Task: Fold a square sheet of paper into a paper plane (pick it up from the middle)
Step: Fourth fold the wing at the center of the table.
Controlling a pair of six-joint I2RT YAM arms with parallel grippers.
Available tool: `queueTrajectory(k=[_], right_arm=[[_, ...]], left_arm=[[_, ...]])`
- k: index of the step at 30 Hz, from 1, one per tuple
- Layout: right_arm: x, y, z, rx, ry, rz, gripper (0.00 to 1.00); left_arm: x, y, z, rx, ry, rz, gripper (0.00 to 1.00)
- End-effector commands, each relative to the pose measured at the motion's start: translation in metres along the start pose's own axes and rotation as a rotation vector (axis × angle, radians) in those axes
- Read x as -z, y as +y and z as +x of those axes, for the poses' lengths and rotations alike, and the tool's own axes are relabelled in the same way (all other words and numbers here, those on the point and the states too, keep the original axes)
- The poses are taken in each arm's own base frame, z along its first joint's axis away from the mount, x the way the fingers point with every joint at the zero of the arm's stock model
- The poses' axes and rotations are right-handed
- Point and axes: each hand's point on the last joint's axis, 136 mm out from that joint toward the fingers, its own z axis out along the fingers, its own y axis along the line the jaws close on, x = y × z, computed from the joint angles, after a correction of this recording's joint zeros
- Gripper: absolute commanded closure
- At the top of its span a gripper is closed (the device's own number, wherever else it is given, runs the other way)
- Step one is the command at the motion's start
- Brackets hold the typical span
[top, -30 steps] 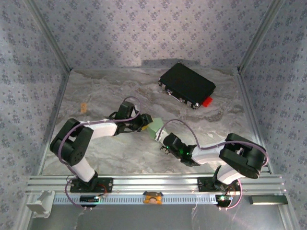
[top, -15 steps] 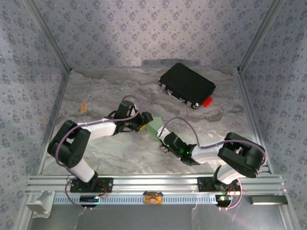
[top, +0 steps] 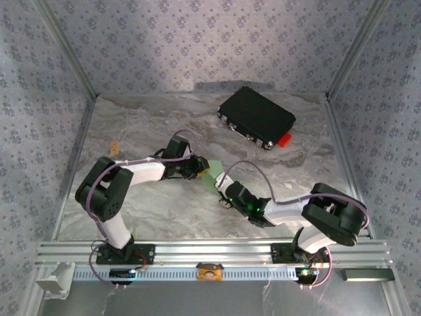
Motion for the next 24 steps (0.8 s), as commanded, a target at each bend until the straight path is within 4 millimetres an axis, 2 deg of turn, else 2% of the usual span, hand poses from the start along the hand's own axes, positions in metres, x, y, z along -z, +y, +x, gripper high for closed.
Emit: queueTrajectory(k=[1, 3, 6, 12, 24], right_arm=[[0.0042, -0.0021, 0.0039, 0.025, 0.02, 0.008, 0.85], [0.0056, -0.0041, 0.0069, 0.036, 0.035, 0.016, 0.83], [0.0081, -0.0054, 0.0095, 0.051, 0.054, 0.024, 0.79], [0.0104, -0.0109, 0.0129, 0.087, 0.092, 0.057, 0.76], [0.0062, -0.0038, 0.0045, 0.092, 0.084, 0.033, 0.76]], left_arm=[[0.001, -0.0067, 0.0015, -0.011, 0.017, -0.004, 0.82], [0.0022, -0.0067, 0.001, -0.01, 0.017, -0.01, 0.88], [0.0031, -0.0085, 0.0012, -0.011, 0.019, -0.007, 0.93], [0.0029, -0.0106, 0.0015, -0.011, 0.024, -0.001, 0.94], [0.0021, -0.01, 0.0032, -0.011, 0.032, 0.002, 0.94]])
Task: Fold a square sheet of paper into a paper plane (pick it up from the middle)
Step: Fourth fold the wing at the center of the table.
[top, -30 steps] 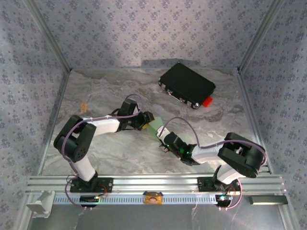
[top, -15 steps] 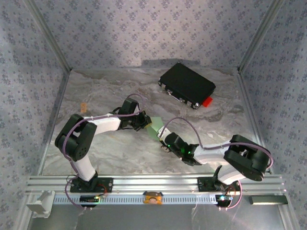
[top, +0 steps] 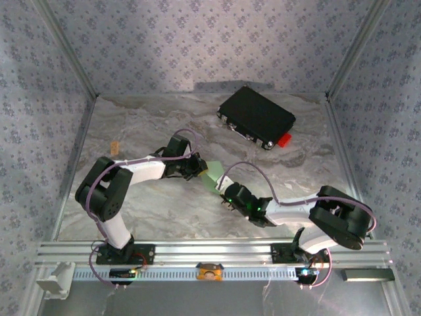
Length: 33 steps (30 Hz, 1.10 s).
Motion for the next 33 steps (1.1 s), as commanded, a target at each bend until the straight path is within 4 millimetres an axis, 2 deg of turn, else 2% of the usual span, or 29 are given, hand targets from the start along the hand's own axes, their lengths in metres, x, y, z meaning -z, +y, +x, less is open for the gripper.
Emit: queueTrajectory(k=[1, 6, 12, 15, 26, 29, 33], right_arm=[[-0.001, 0.001, -0.008, 0.012, -0.003, 0.003, 0.76], [-0.003, 0.001, -0.005, 0.019, 0.014, 0.008, 0.8], [-0.004, 0.002, -0.003, 0.02, 0.021, 0.009, 0.8], [-0.004, 0.002, -0.004, 0.02, 0.018, 0.006, 0.85], [-0.006, 0.003, -0.001, 0.004, 0.033, 0.002, 0.91], [-0.007, 0.004, -0.003, -0.03, 0.029, -0.01, 0.92], [-0.011, 0.006, -0.002, -0.134, 0.027, -0.048, 0.94]], left_arm=[[0.001, -0.01, 0.002, -0.018, 0.018, 0.023, 0.94], [0.002, -0.013, 0.002, -0.021, 0.018, 0.03, 0.94], [0.002, -0.012, 0.002, -0.021, 0.016, 0.031, 0.94], [0.002, -0.013, 0.002, -0.022, 0.017, 0.031, 0.94], [0.002, -0.012, 0.001, -0.025, 0.013, 0.024, 0.91], [0.005, -0.014, 0.001, -0.029, 0.006, 0.024, 0.83], [0.015, -0.012, -0.002, -0.038, -0.041, 0.008, 0.6]])
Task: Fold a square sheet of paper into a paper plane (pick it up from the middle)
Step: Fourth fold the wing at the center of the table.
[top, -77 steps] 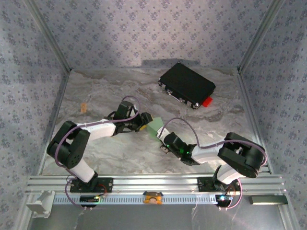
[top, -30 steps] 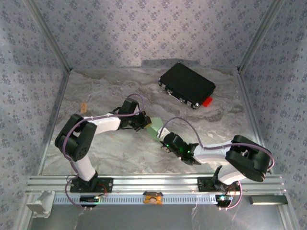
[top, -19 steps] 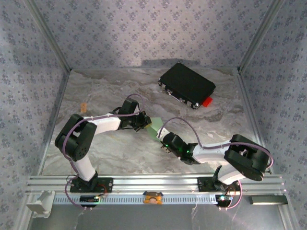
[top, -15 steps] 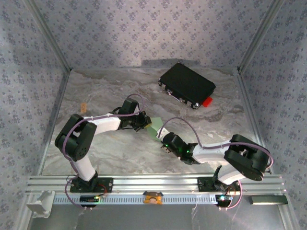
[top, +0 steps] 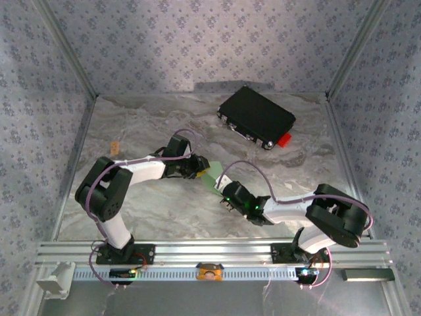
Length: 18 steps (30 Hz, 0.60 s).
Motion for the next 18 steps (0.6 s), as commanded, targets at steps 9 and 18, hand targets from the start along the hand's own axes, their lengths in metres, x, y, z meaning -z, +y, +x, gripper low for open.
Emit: queueTrajectory(k=[9, 18], right_arm=[[-0.019, 0.007, 0.001, -0.273, 0.01, -0.092, 0.92], [-0.025, 0.005, 0.007, -0.489, 0.034, -0.234, 0.93]], left_arm=[[0.035, -0.006, -0.006, -0.03, -0.111, -0.024, 0.42], [0.035, -0.007, -0.006, -0.032, -0.108, -0.018, 0.44]])
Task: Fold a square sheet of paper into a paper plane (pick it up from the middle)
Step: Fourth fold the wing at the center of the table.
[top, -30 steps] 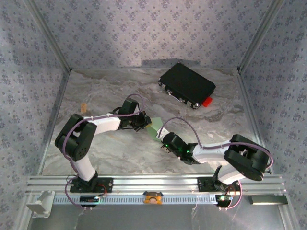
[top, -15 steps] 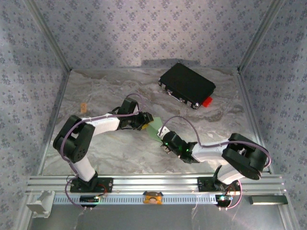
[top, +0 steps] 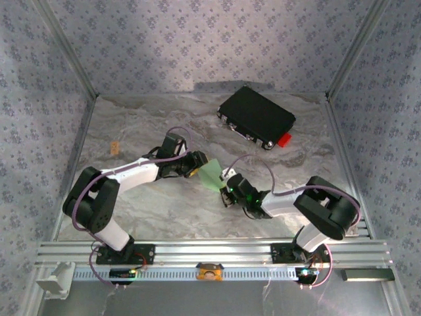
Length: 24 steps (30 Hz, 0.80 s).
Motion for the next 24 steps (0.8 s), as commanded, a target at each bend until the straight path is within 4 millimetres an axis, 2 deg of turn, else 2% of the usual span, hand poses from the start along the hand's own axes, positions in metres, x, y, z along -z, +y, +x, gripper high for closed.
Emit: queueTrajectory(k=[1, 9, 19, 24], right_arm=[[-0.002, 0.006, 0.003, -0.156, 0.024, -0.119, 0.94], [-0.01, 0.013, 0.001, -0.422, 0.128, -0.33, 0.96], [-0.007, 0.007, -0.005, -0.54, 0.138, -0.354, 0.98], [-0.007, 0.002, -0.005, -0.609, 0.149, -0.364, 0.98]], left_arm=[[0.004, 0.002, 0.0, -0.007, -0.007, -0.007, 0.46], [-0.007, 0.0, 0.005, -0.015, 0.032, 0.014, 0.65], [-0.036, 0.001, 0.017, -0.019, 0.118, 0.013, 0.81], [-0.042, 0.006, 0.022, -0.014, 0.121, 0.001, 0.84]])
